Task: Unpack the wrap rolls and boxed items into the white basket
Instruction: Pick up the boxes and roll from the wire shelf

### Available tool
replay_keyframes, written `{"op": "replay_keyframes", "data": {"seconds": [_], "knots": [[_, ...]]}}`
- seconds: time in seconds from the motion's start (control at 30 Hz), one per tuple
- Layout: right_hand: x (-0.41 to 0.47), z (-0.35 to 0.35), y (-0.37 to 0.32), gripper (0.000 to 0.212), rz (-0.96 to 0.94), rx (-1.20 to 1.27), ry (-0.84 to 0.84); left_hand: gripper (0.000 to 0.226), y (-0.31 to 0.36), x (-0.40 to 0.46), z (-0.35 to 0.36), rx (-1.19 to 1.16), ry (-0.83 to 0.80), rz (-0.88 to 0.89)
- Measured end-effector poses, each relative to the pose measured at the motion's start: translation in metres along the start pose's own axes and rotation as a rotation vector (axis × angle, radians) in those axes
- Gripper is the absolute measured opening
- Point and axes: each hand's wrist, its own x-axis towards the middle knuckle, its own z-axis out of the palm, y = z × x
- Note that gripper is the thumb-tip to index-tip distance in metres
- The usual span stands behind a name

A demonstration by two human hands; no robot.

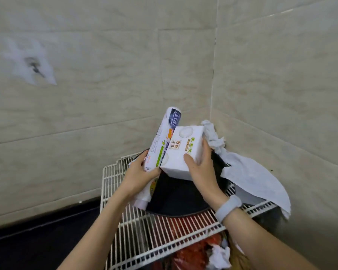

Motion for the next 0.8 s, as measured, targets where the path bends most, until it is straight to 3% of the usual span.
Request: {"op": "replay_keyframes", "data": {"seconds": [0.23, 0.5, 0.63, 0.8], "knots": [[-0.053, 0.074, -0.021, 0.057, 0.040, 0.123, -0.265, 0.044, -0.022, -0.101, -0.078, -0.112, 0.292, -0.093], [-0.179, 0.230, -0.010, 0.055, 0.105, 0.079, -0.672, 0.040, -0.116, -0.274, -0.179, -0.106, 0.612, -0.432], [-0.261, 0.314, 0.039, 0.051, 0.383, -0.049, -0.884, 0.035, -0.193, -0.360, -0.223, -0.121, 0.700, -0.691], [-0.332, 0.385, 0.111, 0.044, 0.705, -0.169, -0.896, 0.051, -0.282, -0.421, -0.260, -0.114, 0.697, -0.945]]}}
